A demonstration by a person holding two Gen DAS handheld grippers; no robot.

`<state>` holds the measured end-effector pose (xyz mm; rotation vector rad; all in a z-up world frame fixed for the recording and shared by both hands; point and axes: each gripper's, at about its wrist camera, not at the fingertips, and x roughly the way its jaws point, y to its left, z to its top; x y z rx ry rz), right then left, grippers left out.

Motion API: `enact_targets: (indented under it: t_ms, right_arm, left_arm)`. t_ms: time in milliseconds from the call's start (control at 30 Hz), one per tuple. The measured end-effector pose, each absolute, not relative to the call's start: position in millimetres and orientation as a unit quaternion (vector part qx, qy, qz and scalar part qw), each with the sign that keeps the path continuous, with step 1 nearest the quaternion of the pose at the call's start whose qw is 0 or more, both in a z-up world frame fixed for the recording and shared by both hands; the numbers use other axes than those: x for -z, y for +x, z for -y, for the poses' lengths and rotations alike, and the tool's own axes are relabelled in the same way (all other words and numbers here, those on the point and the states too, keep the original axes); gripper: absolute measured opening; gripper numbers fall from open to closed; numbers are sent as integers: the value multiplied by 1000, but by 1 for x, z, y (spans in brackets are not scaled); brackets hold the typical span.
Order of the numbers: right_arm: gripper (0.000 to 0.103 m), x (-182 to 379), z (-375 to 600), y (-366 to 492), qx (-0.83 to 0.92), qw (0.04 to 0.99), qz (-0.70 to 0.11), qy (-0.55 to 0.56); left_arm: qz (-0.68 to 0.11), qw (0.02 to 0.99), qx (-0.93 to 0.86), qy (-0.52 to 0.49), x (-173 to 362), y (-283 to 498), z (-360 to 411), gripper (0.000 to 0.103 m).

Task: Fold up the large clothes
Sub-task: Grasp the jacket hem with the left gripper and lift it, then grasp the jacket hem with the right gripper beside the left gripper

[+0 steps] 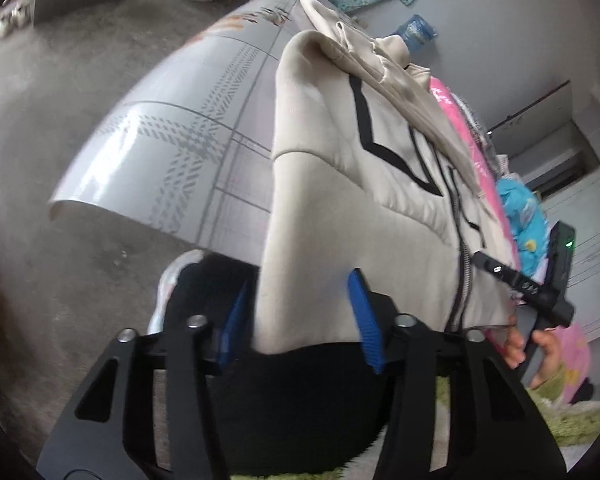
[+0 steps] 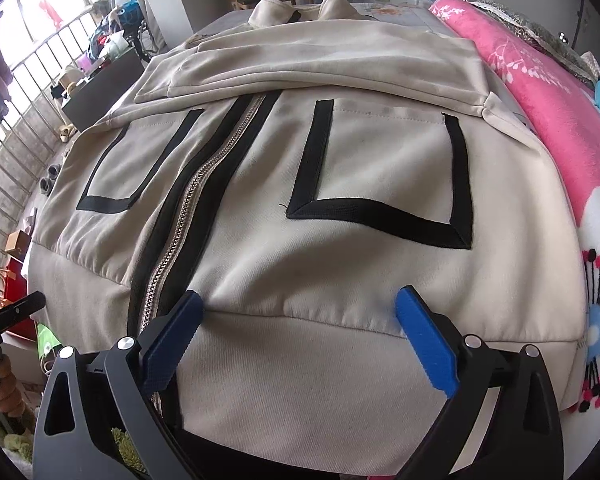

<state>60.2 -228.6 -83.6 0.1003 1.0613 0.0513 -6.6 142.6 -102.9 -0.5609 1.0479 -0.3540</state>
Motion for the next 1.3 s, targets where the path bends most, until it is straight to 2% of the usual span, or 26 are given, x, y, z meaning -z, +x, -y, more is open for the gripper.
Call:
enact_targets:
  t_ms: [67, 133, 267, 467, 533, 633, 967, 1300]
  right_arm:
    - [95, 84, 229, 60, -25, 861, -506, 47]
    - [95, 84, 228, 60, -24, 862, -505, 46]
    - [96, 85, 227, 62, -23, 861, -506, 45]
    - [96, 85, 226, 61, -25, 861, -507, 44]
    - [96, 85, 226, 61, -25, 861, -506, 43]
    - [97, 85, 226, 61, -27, 861, -506, 41]
    - [96, 73, 237, 48, -24, 863, -502, 57]
    - [94, 54, 286, 0, 42, 861, -500, 87]
  left_arm:
    - [-490, 816, 175, -251, 96, -13, -139, 28]
    - [-487, 823, 179, -230, 86, -18, -134, 23]
    - [-474, 837, 179, -208, 69, -19, -128, 23]
    - [-501, 833, 136, -194, 80, -5, -123, 21]
    - [-505, 835, 123, -179, 78, -4, -120, 12]
    - [-502, 842, 118, -159, 70, -6, -116, 8]
    - [-515, 854, 67, -19, 57, -5, -79, 7]
    - [-514, 855, 64, 0, 57, -6, -77, 7]
